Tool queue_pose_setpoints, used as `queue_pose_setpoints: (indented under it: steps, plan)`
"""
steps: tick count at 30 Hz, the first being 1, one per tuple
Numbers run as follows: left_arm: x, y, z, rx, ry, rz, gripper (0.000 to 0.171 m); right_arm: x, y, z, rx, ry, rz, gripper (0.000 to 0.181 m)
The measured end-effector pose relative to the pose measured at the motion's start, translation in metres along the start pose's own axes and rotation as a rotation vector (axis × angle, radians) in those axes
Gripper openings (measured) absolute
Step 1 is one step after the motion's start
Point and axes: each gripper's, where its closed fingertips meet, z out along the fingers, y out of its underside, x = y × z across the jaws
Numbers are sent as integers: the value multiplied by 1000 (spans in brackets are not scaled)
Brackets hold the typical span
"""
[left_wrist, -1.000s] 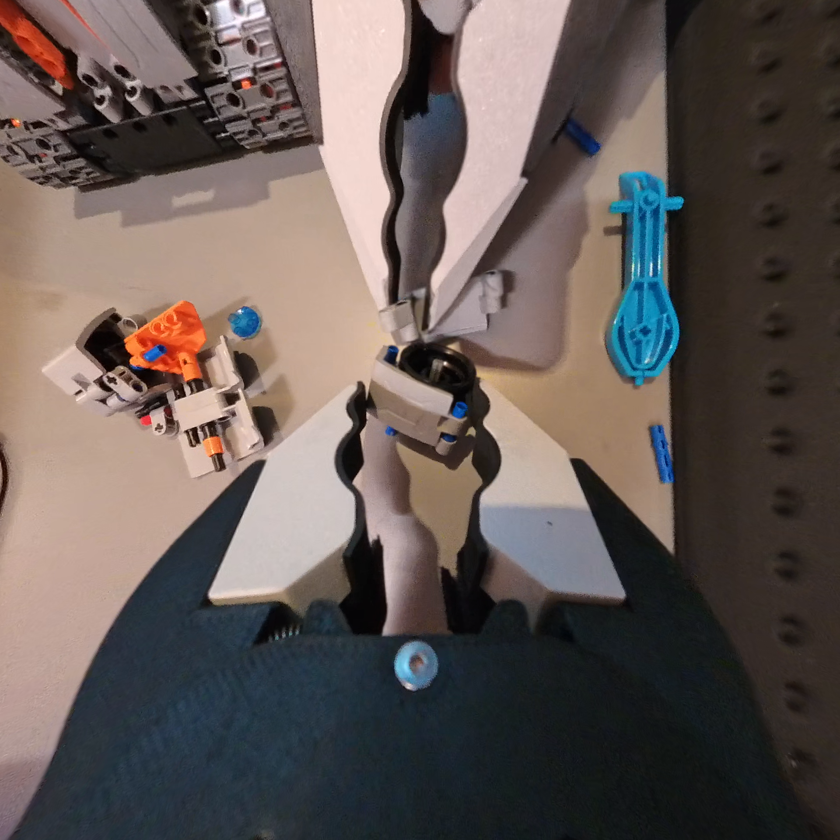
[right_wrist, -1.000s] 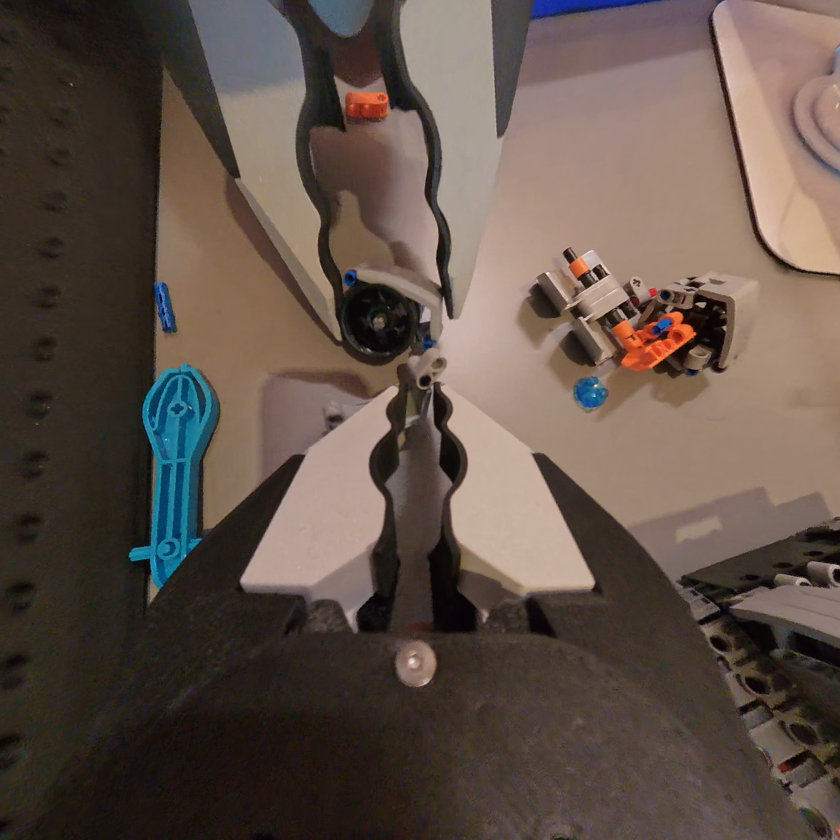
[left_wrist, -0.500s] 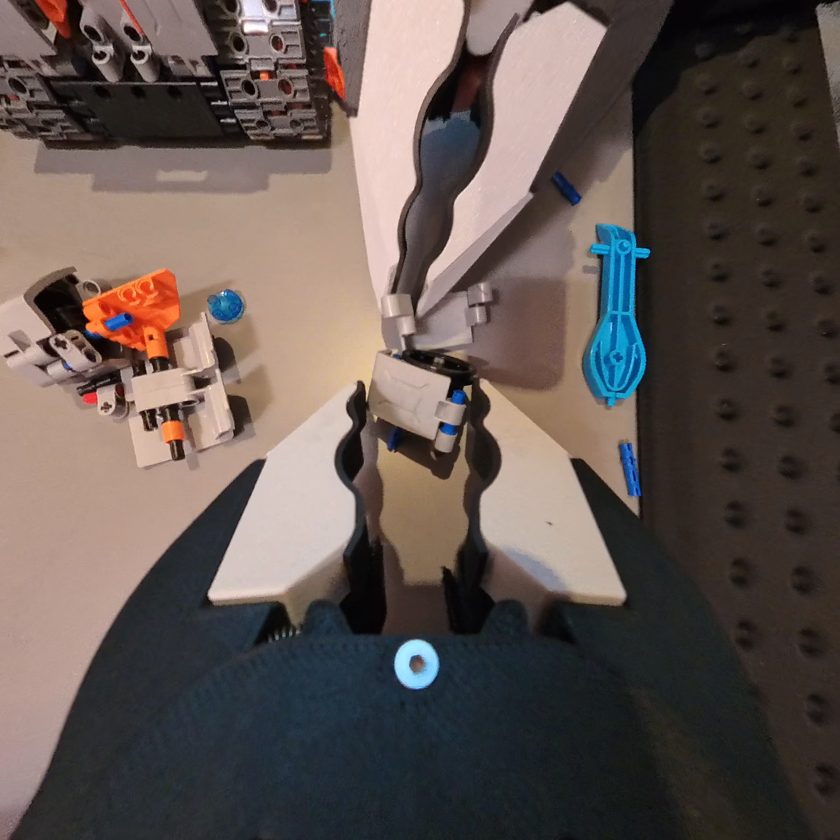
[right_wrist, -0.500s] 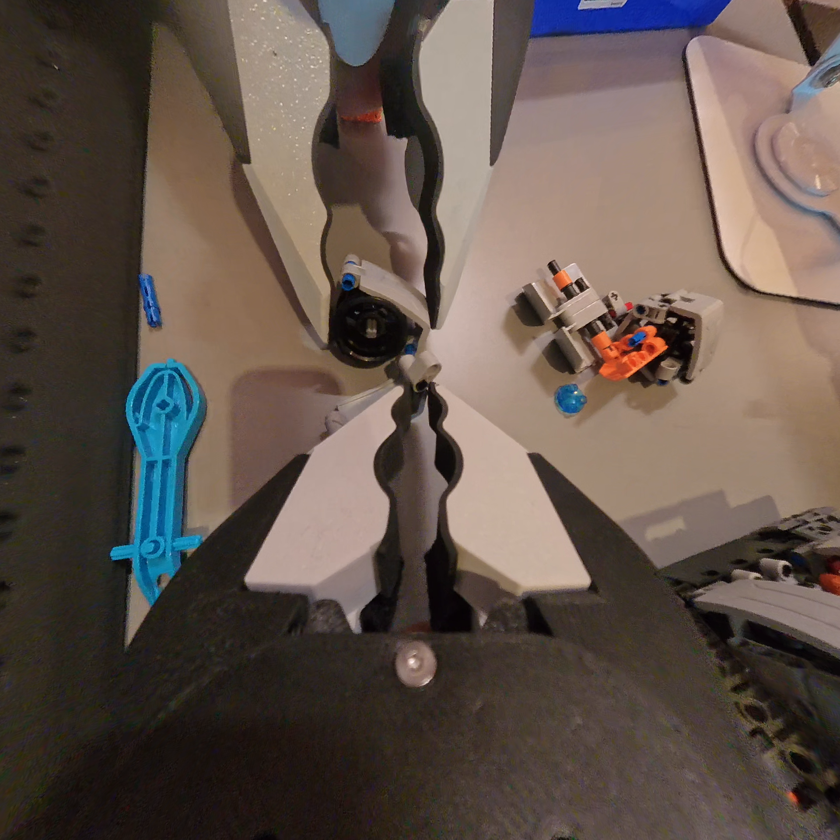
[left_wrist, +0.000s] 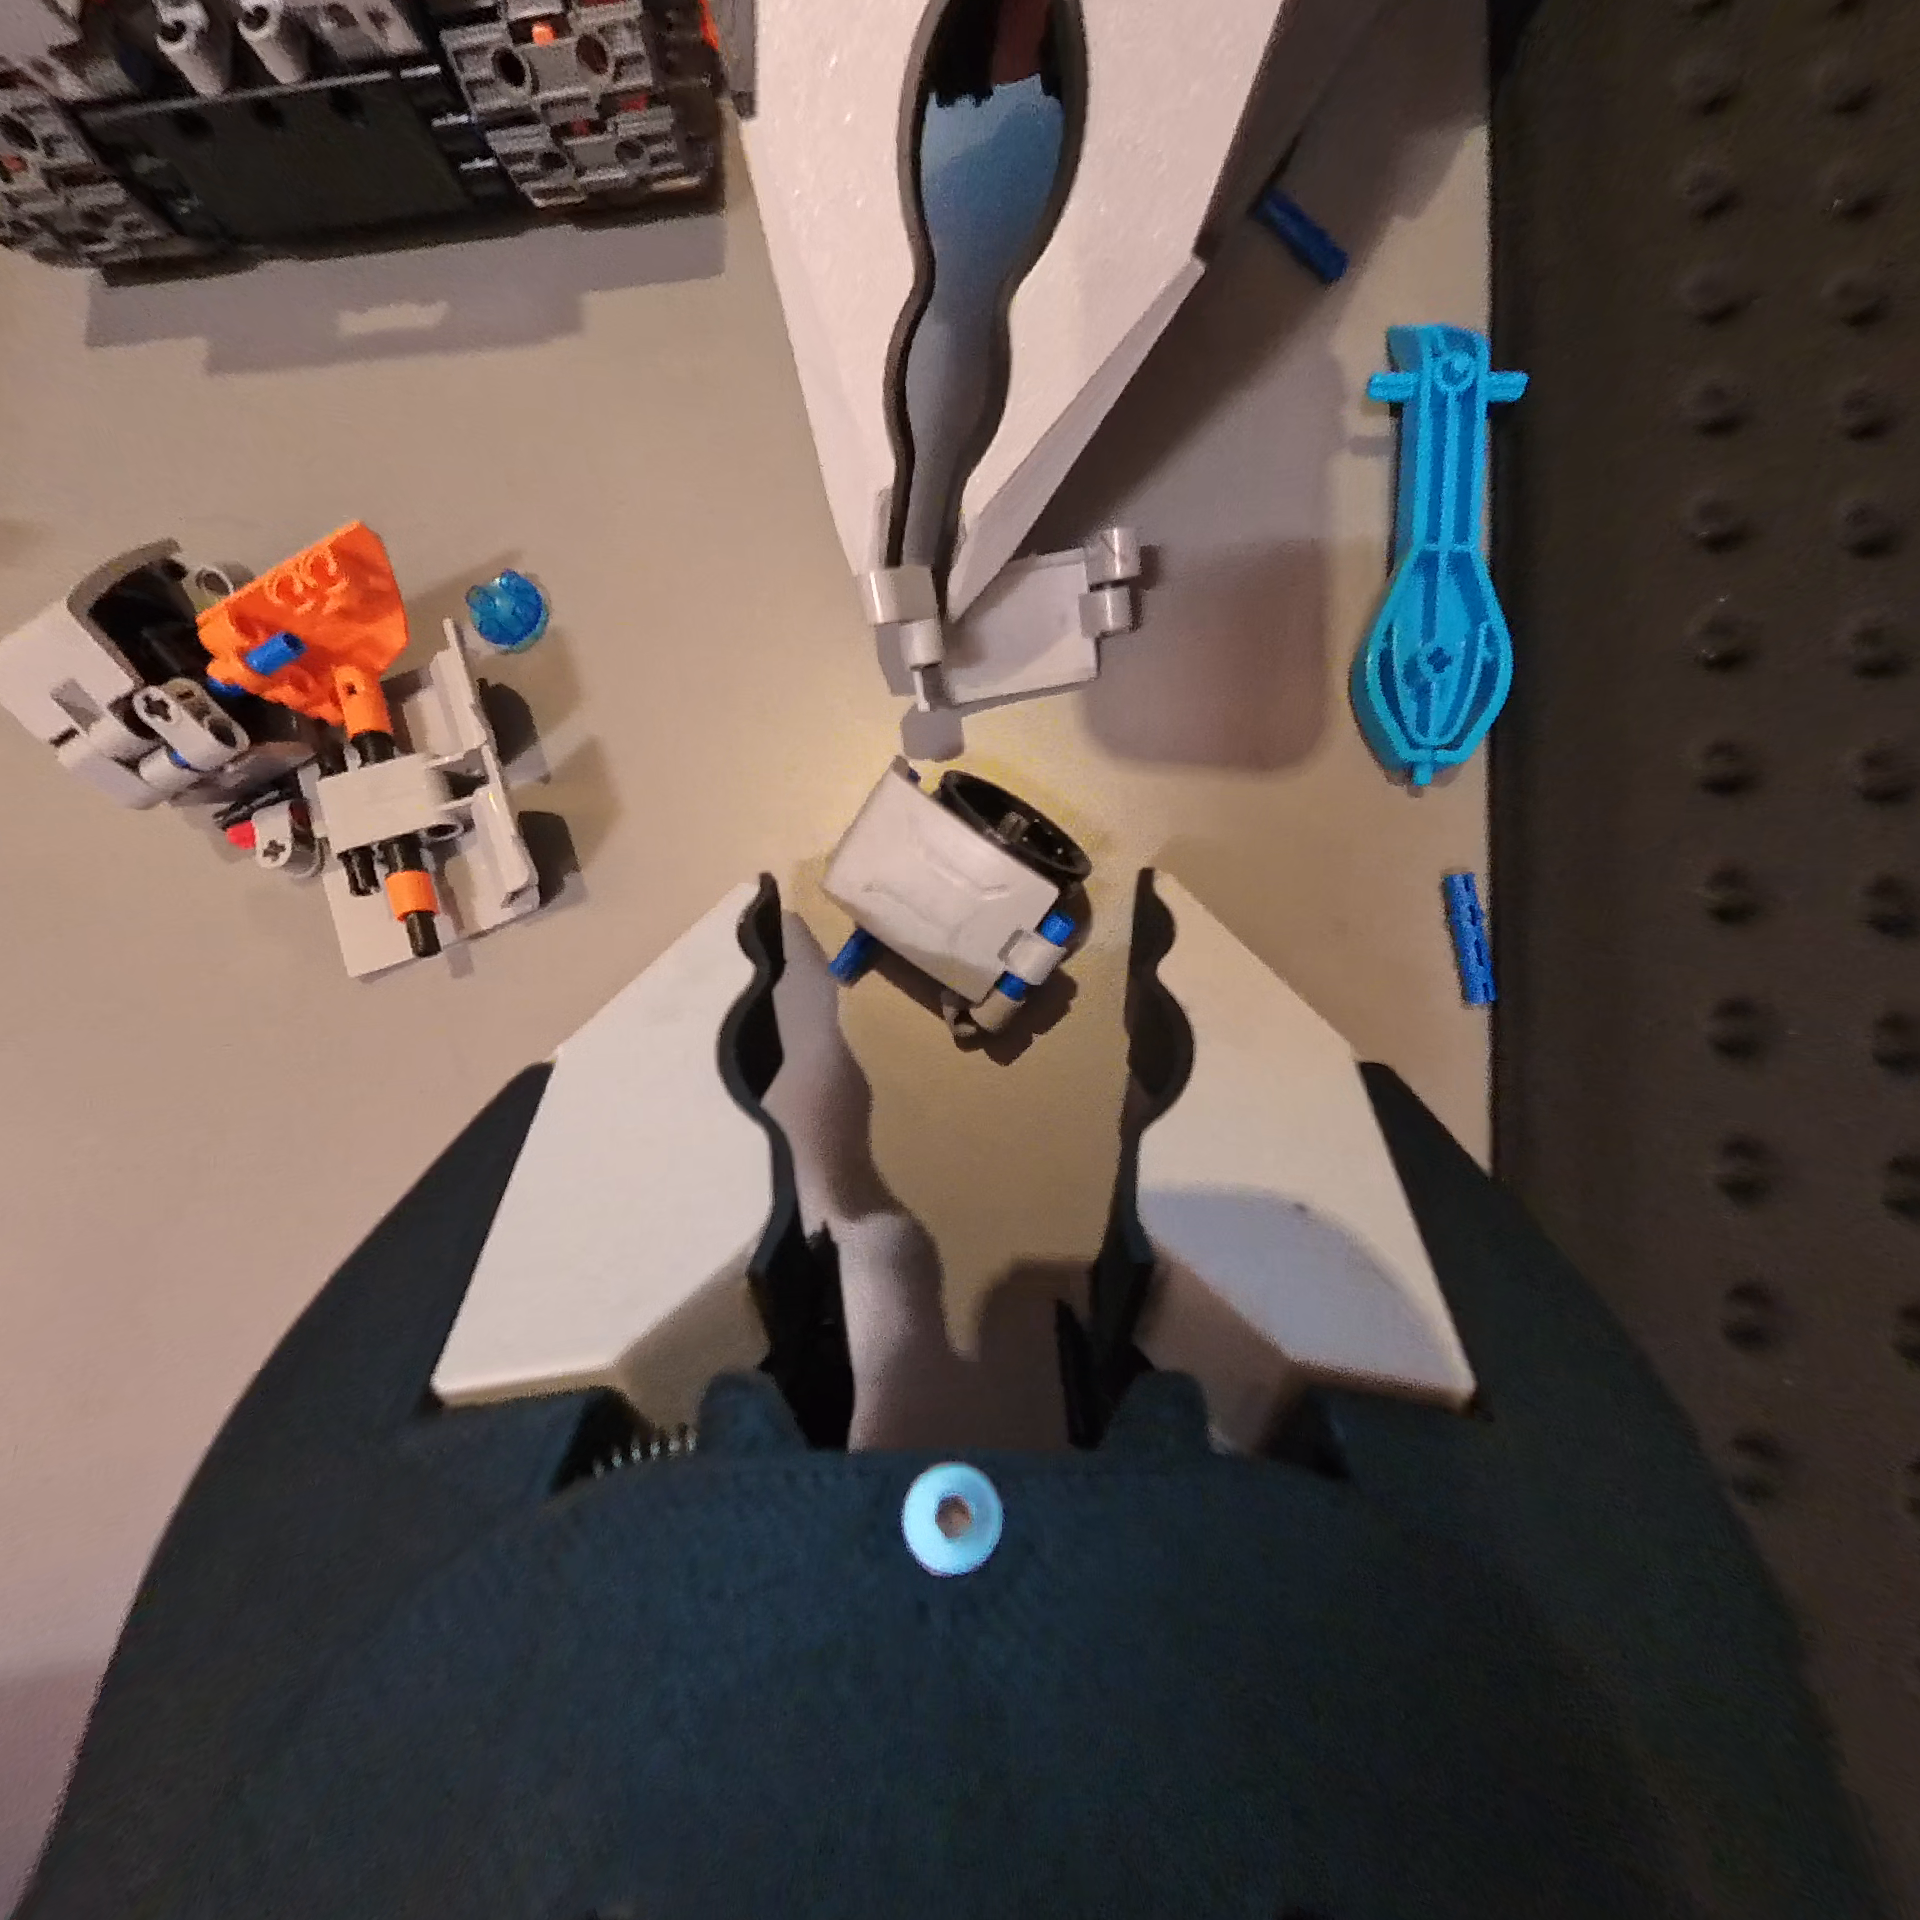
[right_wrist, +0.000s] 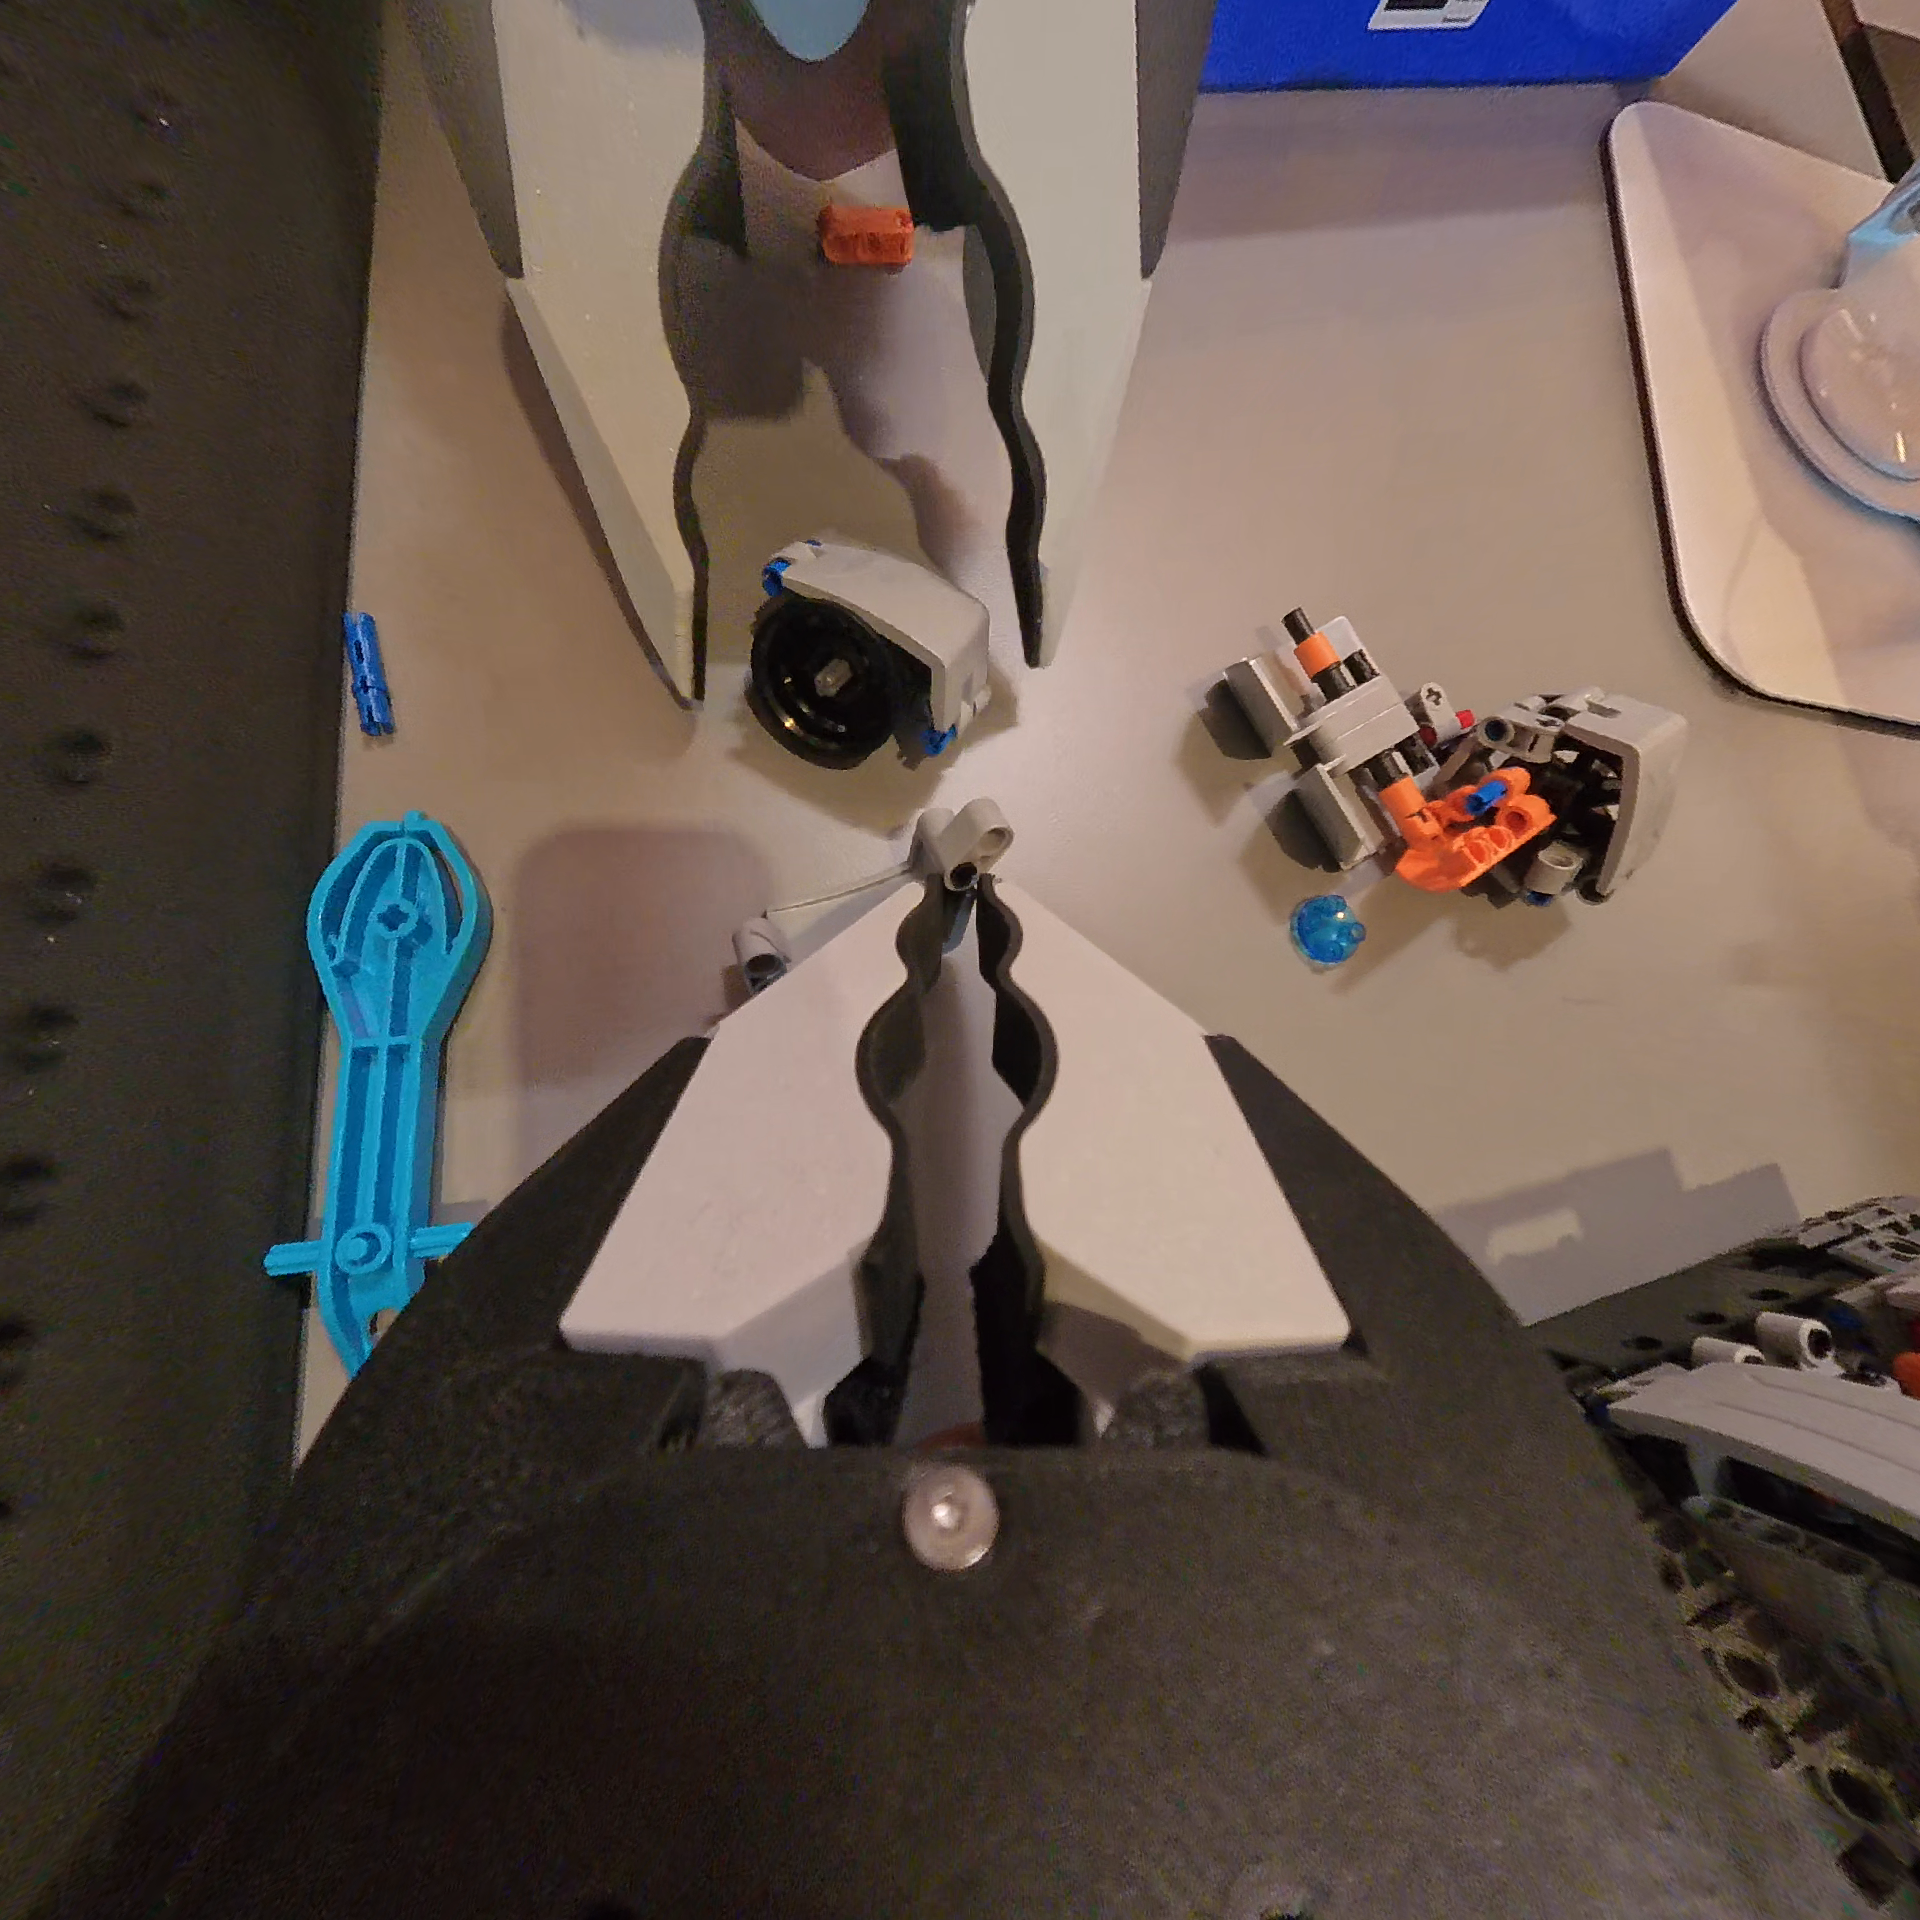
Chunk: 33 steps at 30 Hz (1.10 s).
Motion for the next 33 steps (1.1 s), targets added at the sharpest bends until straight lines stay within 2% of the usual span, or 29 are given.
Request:
queue_pose_setpoints:
  steps: [3,10,13,17,21,28,31,33]
  plan:
    - [0,1,4,-19,3,16,48,-3,0,1,2,-19,2,3]
    - [1,-2,5,1,7,6,48,-5,-10,-3,83,-85,101,13]
    - [2,-4,7,4,14,8,48,-4,-10,-2,95,-98,125,2]
    - [4,-4,7,5,27,0,48,-1,-14,-3,122,-121,160,13]
    - [6,-7,8,8,38,6,48,1,-6,4,80,-135,151,24]
    - [2,-10,11,25,24,-10,48,-8,-10,5,101,-213,132,14]
    - [-1,-11,12,32,11,-21,48,-14,-10,5,86,-232,114,2]
    - [-2,-13,13,39,3,-32,48,-20,-9,7,59,-248,110,5]
